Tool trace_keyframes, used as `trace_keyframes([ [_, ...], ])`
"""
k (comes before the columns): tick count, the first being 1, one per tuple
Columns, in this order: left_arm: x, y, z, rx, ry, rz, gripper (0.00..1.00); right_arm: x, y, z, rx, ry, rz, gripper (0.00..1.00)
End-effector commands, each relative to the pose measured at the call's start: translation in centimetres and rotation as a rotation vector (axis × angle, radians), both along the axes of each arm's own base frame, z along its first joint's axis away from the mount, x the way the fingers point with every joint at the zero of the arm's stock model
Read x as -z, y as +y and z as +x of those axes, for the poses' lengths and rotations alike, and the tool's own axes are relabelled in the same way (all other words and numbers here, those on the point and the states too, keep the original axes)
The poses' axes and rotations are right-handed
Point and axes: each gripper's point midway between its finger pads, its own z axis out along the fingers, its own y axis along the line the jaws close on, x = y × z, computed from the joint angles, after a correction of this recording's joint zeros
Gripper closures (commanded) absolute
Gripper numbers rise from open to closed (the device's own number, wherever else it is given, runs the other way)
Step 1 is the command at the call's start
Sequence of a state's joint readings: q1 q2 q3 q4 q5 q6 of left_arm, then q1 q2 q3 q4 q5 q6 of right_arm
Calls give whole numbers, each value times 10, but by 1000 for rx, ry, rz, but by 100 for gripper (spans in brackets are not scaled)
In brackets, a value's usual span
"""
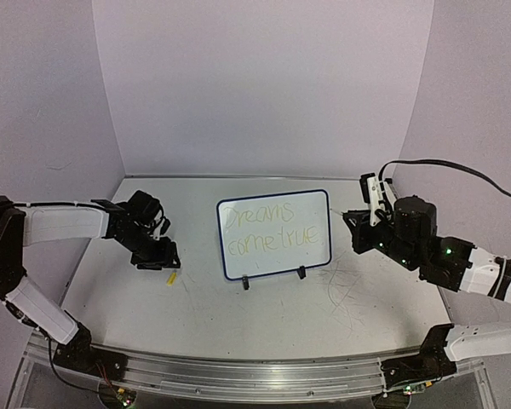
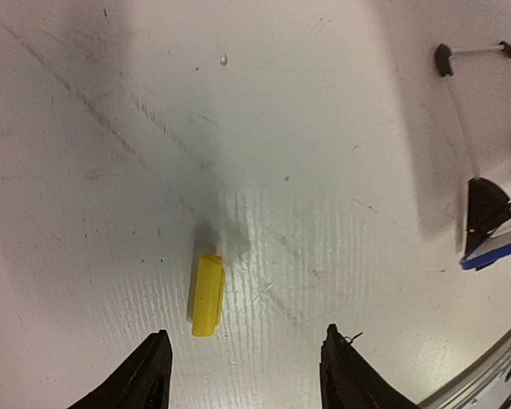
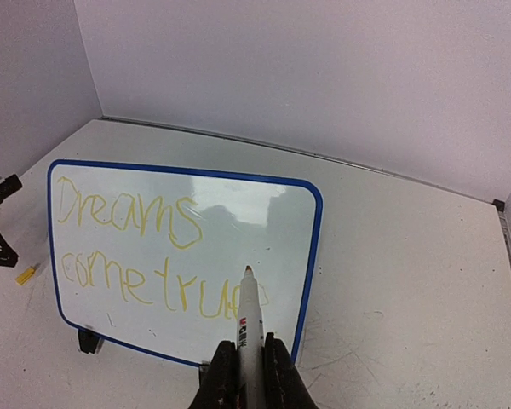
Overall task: Write a sentence on the whiteboard
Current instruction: Pick up the pen cap from the corner of the board.
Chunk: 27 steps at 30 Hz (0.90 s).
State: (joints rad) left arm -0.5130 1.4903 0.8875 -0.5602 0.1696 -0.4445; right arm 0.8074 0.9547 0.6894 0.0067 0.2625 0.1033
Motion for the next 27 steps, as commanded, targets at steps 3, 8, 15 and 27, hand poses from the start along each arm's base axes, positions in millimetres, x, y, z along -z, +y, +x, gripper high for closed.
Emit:
trace_keyframes([
  [3,36,5,-4,19,53,157,38,-16,2,-1,-11,-32,69,100],
  [8,58,7,-8,43,54,278,51,-17,4,-1,-16,-30,68,100],
  [15,48,19,1,-20,-37,326,83,-18,9,0,-31,-20,79,100],
  [27,-135,-38,-4,163,-551,-67,99,-43,66,-27,-359,39,183,100],
])
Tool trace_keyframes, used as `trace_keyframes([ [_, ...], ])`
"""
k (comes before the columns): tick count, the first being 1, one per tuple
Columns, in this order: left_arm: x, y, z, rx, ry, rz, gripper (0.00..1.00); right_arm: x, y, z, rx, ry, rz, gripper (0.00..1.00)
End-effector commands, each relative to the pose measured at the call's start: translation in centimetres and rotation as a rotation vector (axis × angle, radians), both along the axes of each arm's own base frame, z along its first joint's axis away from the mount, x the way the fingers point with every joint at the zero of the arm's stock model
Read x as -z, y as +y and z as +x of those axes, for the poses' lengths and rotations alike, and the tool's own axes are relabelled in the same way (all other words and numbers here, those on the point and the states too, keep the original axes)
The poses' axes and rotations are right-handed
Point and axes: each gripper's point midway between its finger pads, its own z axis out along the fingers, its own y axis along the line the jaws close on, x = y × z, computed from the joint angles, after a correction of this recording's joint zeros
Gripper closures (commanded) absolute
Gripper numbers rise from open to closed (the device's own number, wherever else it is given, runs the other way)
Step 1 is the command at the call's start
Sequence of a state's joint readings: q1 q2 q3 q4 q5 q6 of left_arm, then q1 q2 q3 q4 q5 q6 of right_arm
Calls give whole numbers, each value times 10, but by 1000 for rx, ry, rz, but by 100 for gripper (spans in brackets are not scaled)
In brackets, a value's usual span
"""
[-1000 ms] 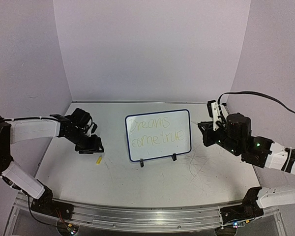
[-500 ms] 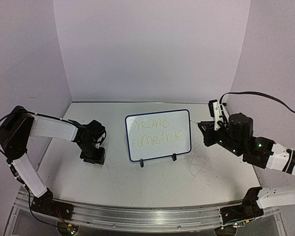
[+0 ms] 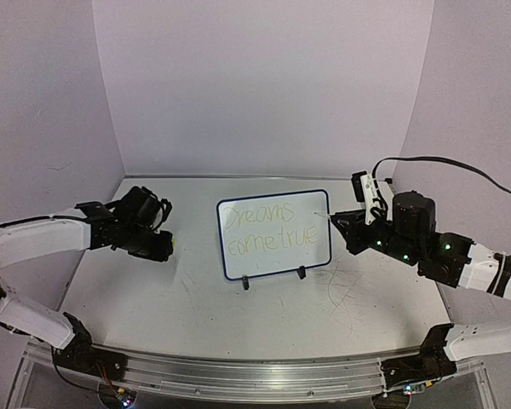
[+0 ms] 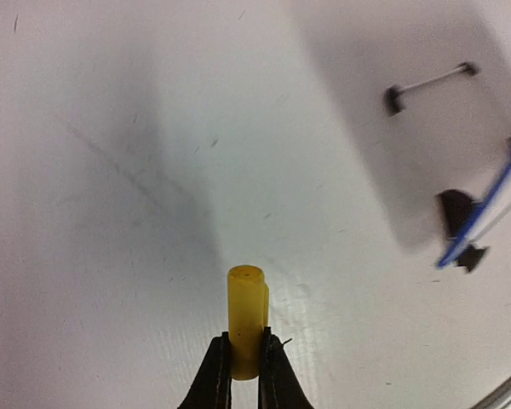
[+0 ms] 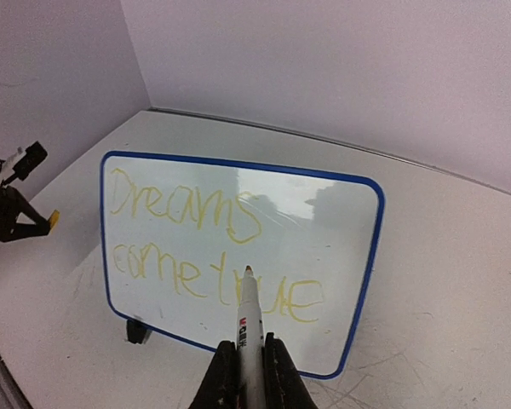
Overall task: Write a sentence on the whiteboard
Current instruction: Pick up the pen cap from the corner of the board, then insert the whiteboard marker without the cap into the pen cap.
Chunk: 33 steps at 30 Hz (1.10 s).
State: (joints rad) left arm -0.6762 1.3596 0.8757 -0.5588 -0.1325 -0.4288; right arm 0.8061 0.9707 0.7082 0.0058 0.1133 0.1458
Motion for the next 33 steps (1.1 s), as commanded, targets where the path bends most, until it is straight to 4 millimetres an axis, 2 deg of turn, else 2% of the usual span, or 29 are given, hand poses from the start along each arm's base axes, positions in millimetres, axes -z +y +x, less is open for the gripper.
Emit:
trace_keyframes([
  [1,-126,-50,-10,245,-363,-283,98,-46,53,-22,-295,0,133,100],
  [4,-181,-76,-27,374,-552,-384,99,-57,83,-35,-465,49,172,100],
  [5,-194,-82,-31,404,-603,-397,100,-63,91,-38,-506,62,188,100],
  [8,-210,-103,-37,485,-722,-362,100,-69,115,-41,-574,127,222,100],
  [11,-199,-126,-36,565,-780,-229,100,-74,134,-39,-576,182,224,100],
  [13,-186,-136,-32,592,-803,-108,100,-68,143,-33,-539,234,222,100],
  [20,-164,-141,-32,672,-826,20,100,-60,168,-29,-491,290,194,100],
  [25,-165,-142,-44,713,-845,19,100,-54,171,-30,-493,322,177,100],
  [33,-147,-141,-51,768,-883,162,100,-65,163,-35,-489,308,175,100],
])
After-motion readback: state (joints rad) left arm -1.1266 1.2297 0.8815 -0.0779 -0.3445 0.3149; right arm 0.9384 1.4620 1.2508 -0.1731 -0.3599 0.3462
